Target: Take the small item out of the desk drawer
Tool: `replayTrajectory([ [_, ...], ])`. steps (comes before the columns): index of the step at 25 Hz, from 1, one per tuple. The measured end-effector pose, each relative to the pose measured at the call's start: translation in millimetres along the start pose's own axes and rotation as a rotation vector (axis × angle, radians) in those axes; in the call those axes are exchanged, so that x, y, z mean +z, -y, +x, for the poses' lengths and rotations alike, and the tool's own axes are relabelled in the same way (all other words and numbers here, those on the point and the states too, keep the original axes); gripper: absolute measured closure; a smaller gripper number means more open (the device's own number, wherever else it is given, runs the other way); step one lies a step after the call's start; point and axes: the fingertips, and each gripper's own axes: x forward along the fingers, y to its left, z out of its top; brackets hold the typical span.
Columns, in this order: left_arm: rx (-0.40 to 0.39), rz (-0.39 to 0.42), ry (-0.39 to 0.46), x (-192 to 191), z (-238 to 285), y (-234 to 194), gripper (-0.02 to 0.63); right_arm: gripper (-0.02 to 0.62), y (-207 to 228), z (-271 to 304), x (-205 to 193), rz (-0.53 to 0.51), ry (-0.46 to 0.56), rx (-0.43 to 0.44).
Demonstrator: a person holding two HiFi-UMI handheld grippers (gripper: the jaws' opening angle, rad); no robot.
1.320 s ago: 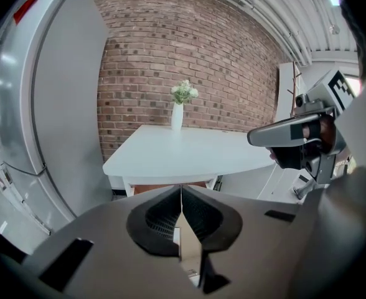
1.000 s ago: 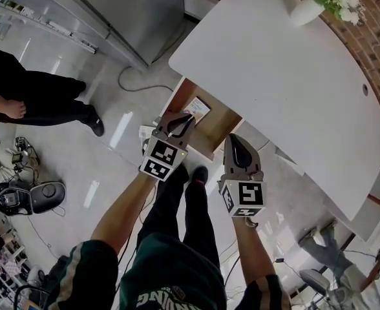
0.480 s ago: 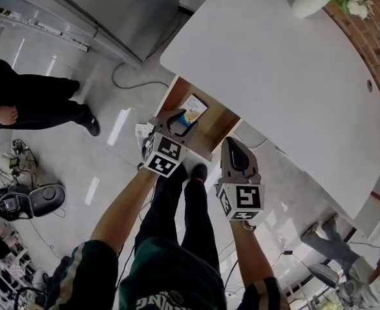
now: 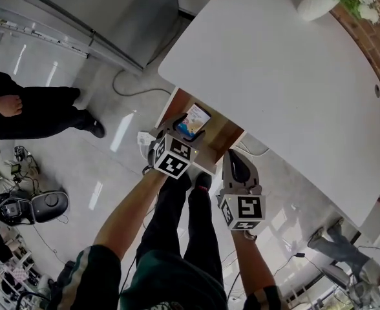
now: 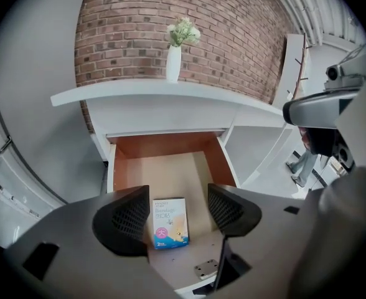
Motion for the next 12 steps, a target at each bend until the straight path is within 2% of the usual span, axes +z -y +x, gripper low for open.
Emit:
replayTrajectory([
  [6,-0.005,0.009,-0.052,-11.4,24.4,-4.7,0.281,0.571,-0.2,14.1,-13.4,0.016,-0.012,-0.001],
  [12,0.014,0.005,-0.128,-26.2,46.8,11.2,0.252,0.571,11.7,-2.1,-25.7,0.026,-0.027,-0.006],
])
